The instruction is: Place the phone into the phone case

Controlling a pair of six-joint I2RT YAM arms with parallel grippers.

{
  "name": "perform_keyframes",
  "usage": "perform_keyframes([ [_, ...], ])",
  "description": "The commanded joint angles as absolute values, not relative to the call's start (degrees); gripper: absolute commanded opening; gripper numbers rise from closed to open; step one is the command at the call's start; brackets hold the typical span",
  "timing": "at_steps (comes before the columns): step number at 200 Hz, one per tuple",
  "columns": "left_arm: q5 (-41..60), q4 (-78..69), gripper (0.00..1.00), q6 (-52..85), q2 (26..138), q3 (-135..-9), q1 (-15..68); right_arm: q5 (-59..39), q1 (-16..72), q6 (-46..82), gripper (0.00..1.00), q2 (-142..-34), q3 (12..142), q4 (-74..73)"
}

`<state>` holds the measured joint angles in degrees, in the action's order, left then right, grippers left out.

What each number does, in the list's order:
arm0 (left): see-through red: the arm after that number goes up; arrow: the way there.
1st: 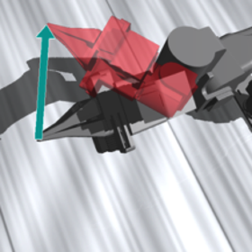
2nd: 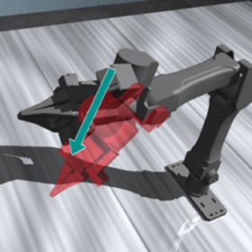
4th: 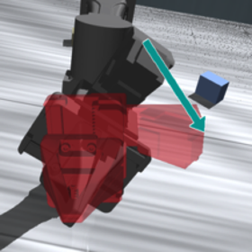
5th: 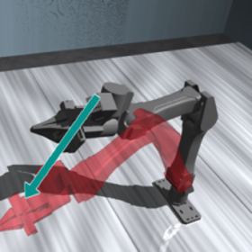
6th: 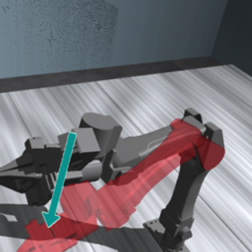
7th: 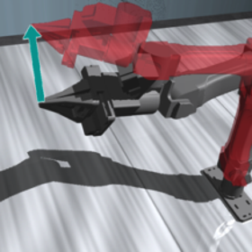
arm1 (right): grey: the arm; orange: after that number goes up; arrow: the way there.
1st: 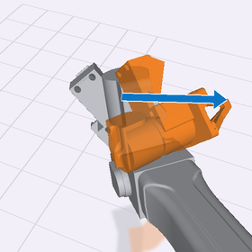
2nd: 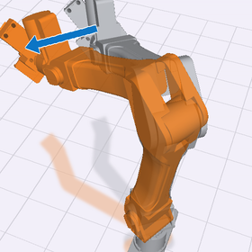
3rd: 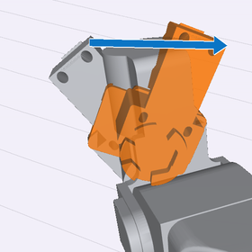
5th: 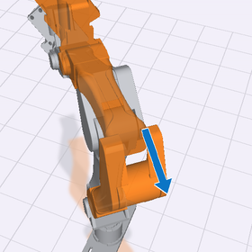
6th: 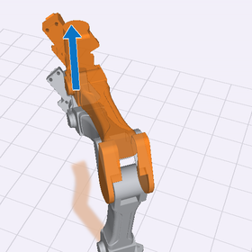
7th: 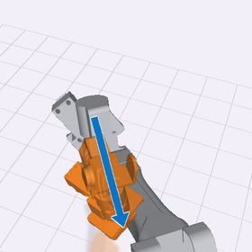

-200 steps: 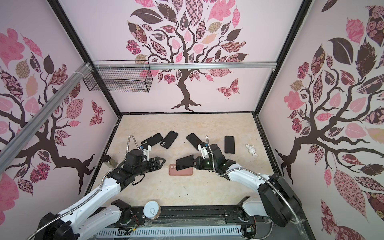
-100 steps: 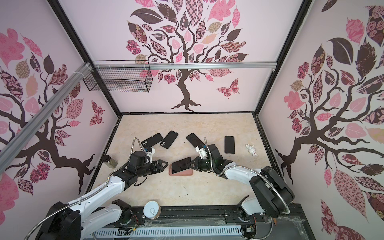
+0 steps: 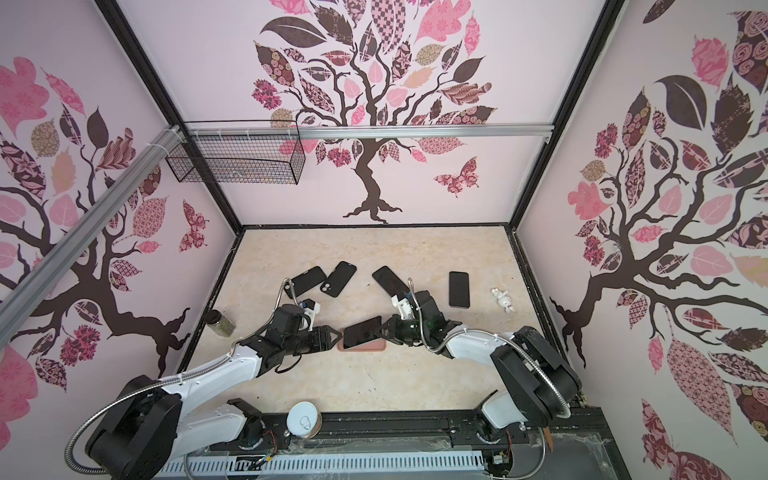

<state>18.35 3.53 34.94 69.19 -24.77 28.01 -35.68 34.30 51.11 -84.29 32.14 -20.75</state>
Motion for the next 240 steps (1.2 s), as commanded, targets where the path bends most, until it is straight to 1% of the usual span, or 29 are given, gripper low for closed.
perform_keyframes([
  [1,17.8,2.21,0.62,34.1,70.8,-25.75,28.67,-36.33,34.04,51.75,0.1,-85.84,32.19,-25.09],
  [49,19.96,-3.53,0.54,33.58,74.78,-24.96,28.94,-36.74,34.03,52.47,0.12,-87.57,31.82,-26.8],
  [76,20.82,-3.95,0.5,32.81,76.44,-25.83,29.07,-37.17,34.01,52.49,0.13,-88.23,31.66,-27.28],
  [116,21.25,-4.54,0.4,32.61,79.64,-26.49,29.03,-38.12,34.03,53.07,0.15,-89.77,31.46,-28.95],
  [158,22.06,-5.98,0.33,32.82,81.36,-26.5,29.09,-38.6,34.03,53.08,0.17,-91.38,31.2,-30.2],
  [193,21.93,-5.8,0.34,32.22,81.37,-26.85,29.07,-39.55,34.02,52.76,0.17,-92.7,31.42,-30.73],
  [206,21.51,-5.52,0.36,31.84,81.42,-27.0,29.05,-40.36,34.01,52.26,0.17,-93.45,31.6,-30.76],
  [216,20.96,-5.04,0.41,31.58,81.31,-27.22,29.08,-40.98,34.07,51.84,0.17,-93.93,31.79,-30.68],
  [240,20.52,-3.72,0.45,30.52,81.85,-28.52,28.95,-42.05,34.02,51.02,0.16,-94.9,32.05,-30.65],
])
